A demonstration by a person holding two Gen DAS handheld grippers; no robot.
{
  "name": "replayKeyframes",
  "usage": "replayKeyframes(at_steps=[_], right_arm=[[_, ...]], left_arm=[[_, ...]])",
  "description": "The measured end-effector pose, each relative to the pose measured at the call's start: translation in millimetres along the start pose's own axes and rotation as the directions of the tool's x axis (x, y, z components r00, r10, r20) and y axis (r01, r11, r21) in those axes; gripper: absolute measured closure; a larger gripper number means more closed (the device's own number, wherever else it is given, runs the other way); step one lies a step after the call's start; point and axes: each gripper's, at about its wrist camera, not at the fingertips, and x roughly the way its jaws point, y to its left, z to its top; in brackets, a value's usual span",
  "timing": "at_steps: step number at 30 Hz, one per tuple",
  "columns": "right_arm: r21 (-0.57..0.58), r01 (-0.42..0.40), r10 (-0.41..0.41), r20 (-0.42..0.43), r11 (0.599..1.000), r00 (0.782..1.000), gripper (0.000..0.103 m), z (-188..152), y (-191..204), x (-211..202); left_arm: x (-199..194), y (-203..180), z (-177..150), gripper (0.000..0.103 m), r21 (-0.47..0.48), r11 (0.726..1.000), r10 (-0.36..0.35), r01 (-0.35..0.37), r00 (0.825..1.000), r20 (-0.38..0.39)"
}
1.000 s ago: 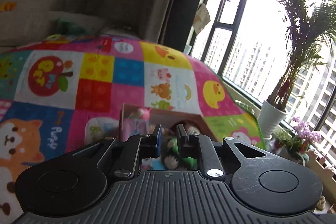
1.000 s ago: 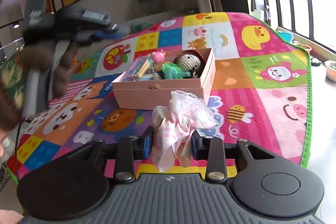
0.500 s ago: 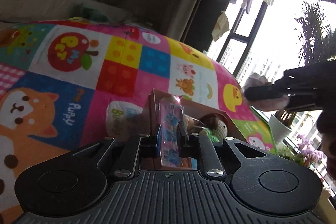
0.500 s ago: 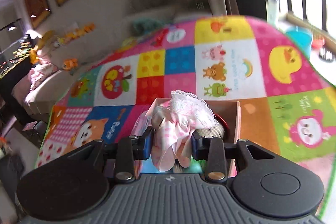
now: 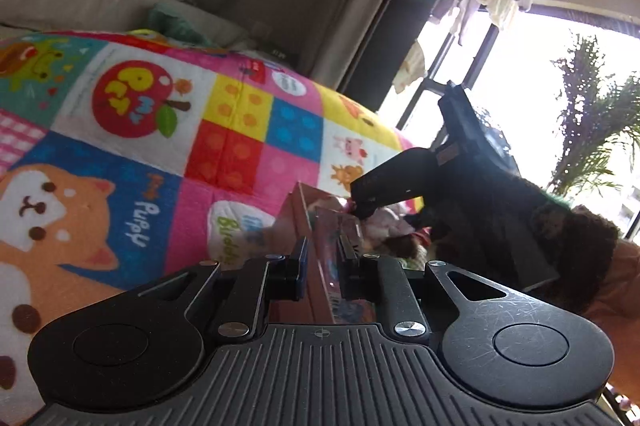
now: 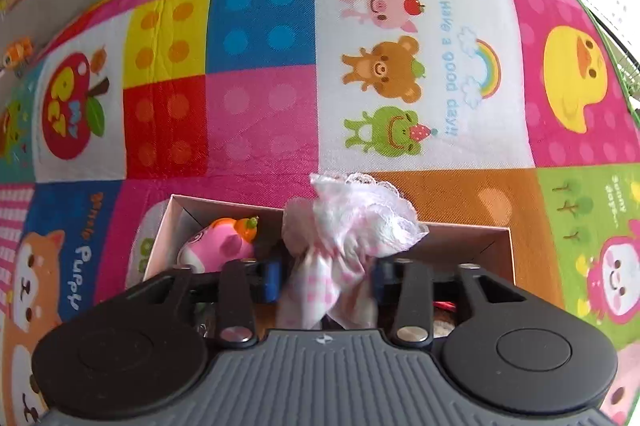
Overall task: Organize objects
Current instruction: 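Press the Volcano card down in the box with the left gripper while the right drops the lace cloth in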
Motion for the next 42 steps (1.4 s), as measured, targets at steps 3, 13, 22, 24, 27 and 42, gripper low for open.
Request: replayKeyframes(at_steps=[3, 13, 22, 24, 27, 42], right_arm=[[-0.018, 0.005, -0.005, 0.013, 1.0, 1.0, 0.032, -1.5, -3.1, -20.5], [-0.028, 0.048, -0.045, 0.101, 0.998, 0.994, 0.068, -3.3, -2.1, -48.8], [-0.046, 0.085, -0.084, 0.015, 0.995, 0.996, 0.072, -5.1, 17.0, -0.1], [-0.056, 0.099, -0.099, 0.01, 0.994, 0.995, 0.072, -3.5, 20.9, 6.3], [-0.045, 0.105, -0.105, -0.004, 0.993, 0.994, 0.072, 1.5, 21.6, 16.1], [0.039, 0.063, -0.066, 0.091, 0.997, 0.994, 0.042, -26.0, -17.3, -40.9]], left_arm=[[4.4, 2.6, -0.1, 0.087, -0.002, 0.999, 0.032, -0.032, 0.999, -0.039], [9.6, -2.2, -7.2, 0.087, 0.029, 1.0, 0.011, -0.007, 0.994, -0.112], [13.0, -3.2, -9.5, 0.087, 0.029, 1.0, 0.012, -0.008, 0.989, -0.146], [12.8, -4.8, -10.6, 0.087, 0.037, 0.999, 0.012, -0.006, 0.988, -0.151], [14.7, -5.8, -12.8, 0.086, 0.045, 0.999, 0.008, -0.001, 0.987, -0.162], [17.5, -1.8, -13.3, 0.077, 0.034, 0.999, 0.011, -0.006, 0.987, -0.159]])
